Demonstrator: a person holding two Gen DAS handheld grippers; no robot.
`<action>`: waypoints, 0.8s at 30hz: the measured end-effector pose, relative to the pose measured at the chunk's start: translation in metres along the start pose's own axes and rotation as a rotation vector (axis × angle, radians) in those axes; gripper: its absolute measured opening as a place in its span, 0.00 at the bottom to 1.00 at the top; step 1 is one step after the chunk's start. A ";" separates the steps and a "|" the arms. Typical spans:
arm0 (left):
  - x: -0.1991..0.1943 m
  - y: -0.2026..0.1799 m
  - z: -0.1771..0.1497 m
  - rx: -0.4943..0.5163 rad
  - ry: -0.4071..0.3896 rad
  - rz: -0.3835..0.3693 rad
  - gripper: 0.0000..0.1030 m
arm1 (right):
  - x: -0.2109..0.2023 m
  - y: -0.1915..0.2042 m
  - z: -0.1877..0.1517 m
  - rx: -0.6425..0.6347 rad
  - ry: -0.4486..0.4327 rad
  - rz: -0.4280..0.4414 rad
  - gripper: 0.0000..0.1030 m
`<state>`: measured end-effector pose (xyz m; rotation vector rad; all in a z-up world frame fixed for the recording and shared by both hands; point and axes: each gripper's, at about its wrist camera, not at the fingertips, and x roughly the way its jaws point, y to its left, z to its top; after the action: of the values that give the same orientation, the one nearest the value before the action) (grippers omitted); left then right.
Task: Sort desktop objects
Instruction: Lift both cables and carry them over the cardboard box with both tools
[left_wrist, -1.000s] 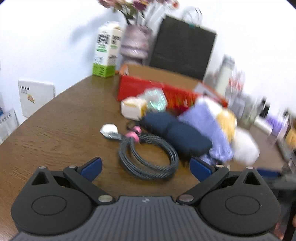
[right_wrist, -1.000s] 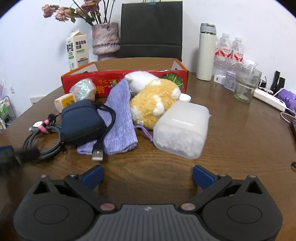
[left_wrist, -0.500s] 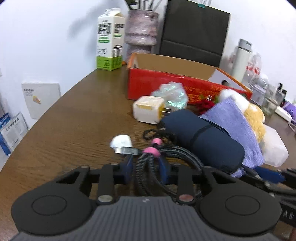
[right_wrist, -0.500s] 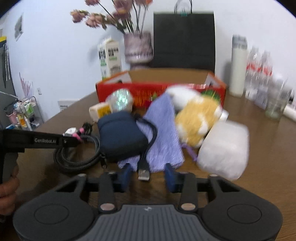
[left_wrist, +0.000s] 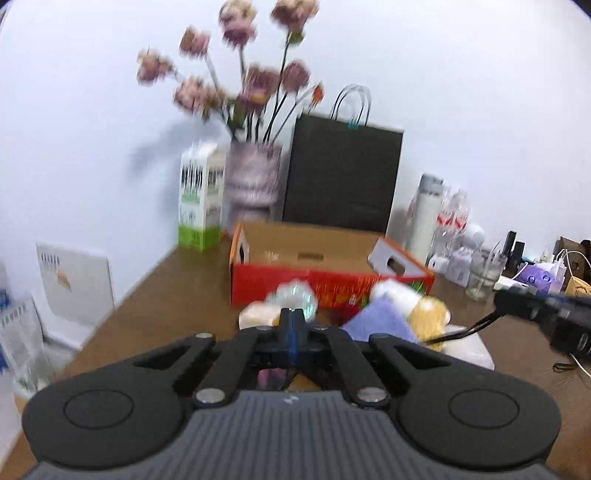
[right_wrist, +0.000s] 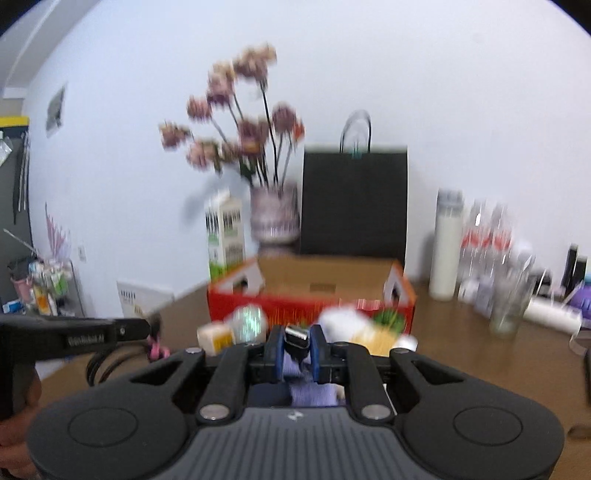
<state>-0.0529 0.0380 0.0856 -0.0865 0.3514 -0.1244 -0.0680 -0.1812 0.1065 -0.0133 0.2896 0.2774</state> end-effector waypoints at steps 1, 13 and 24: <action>-0.003 -0.002 0.005 0.003 -0.007 -0.005 0.01 | -0.006 0.001 0.005 -0.009 -0.019 -0.005 0.12; -0.004 0.012 -0.033 0.213 0.167 -0.027 0.92 | -0.032 -0.013 0.005 0.004 -0.034 -0.028 0.06; 0.063 0.024 -0.049 0.059 0.342 0.030 0.20 | 0.041 -0.033 -0.061 0.138 0.197 0.012 0.08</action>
<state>-0.0086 0.0503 0.0158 -0.0011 0.6898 -0.1200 -0.0384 -0.2047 0.0354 0.0975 0.5045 0.2684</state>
